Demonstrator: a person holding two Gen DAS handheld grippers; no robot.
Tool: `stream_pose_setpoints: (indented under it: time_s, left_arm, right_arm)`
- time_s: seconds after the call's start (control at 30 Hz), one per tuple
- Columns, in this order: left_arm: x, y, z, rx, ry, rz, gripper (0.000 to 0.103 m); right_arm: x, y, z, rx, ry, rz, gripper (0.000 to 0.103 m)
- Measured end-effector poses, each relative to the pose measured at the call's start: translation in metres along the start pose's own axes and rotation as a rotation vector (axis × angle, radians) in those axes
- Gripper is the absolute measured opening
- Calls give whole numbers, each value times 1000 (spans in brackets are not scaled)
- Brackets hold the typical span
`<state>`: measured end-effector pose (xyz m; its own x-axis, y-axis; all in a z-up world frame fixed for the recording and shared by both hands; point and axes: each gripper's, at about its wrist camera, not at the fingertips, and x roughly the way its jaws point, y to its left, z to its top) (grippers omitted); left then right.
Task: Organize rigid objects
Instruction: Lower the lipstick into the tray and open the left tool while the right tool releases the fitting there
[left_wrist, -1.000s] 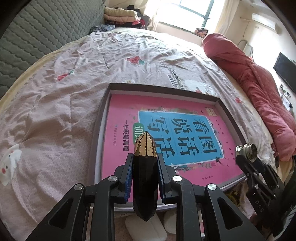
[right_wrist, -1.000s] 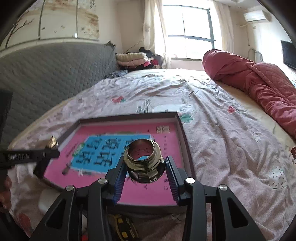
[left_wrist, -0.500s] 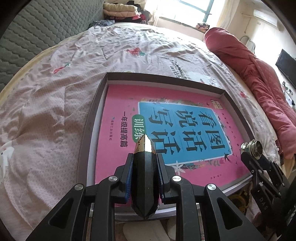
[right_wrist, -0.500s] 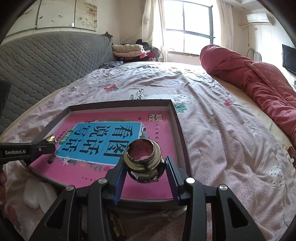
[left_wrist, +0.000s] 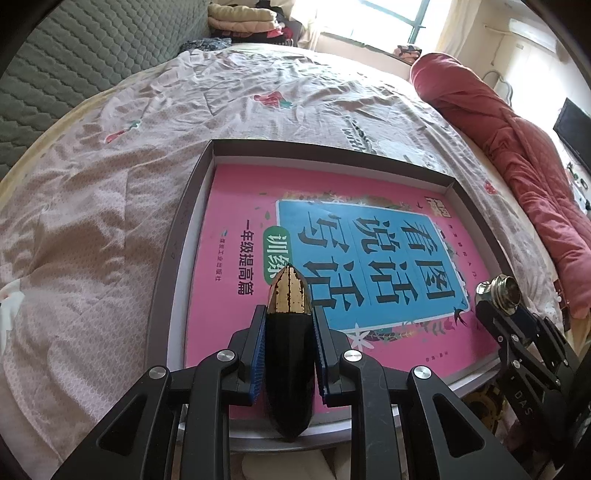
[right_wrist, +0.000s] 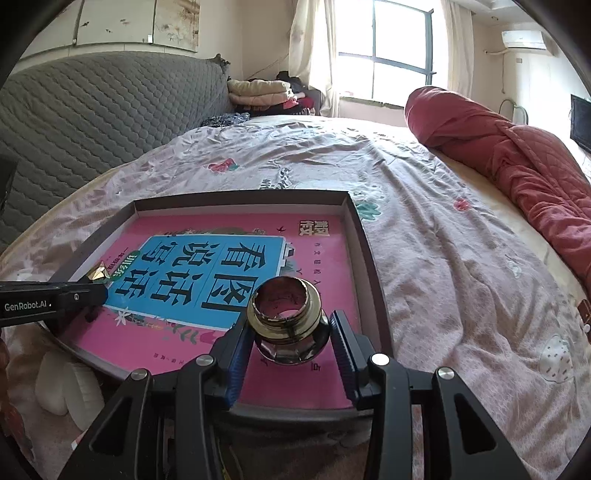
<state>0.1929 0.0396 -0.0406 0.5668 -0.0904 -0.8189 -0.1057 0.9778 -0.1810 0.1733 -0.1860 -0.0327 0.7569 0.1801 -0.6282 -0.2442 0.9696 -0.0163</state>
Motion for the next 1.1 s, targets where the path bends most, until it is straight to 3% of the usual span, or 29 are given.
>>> stream_pose_setpoints:
  time_s: [0.93, 1.1]
  left_arm:
    - [-6, 5, -5, -4, -11, 5, 24]
    - [-12, 6, -5, -2, -26, 23, 30]
  right_arm:
    - [-6, -3, -2, 27, -16, 44, 42]
    - [-11, -9, 0, 54, -35, 58, 46]
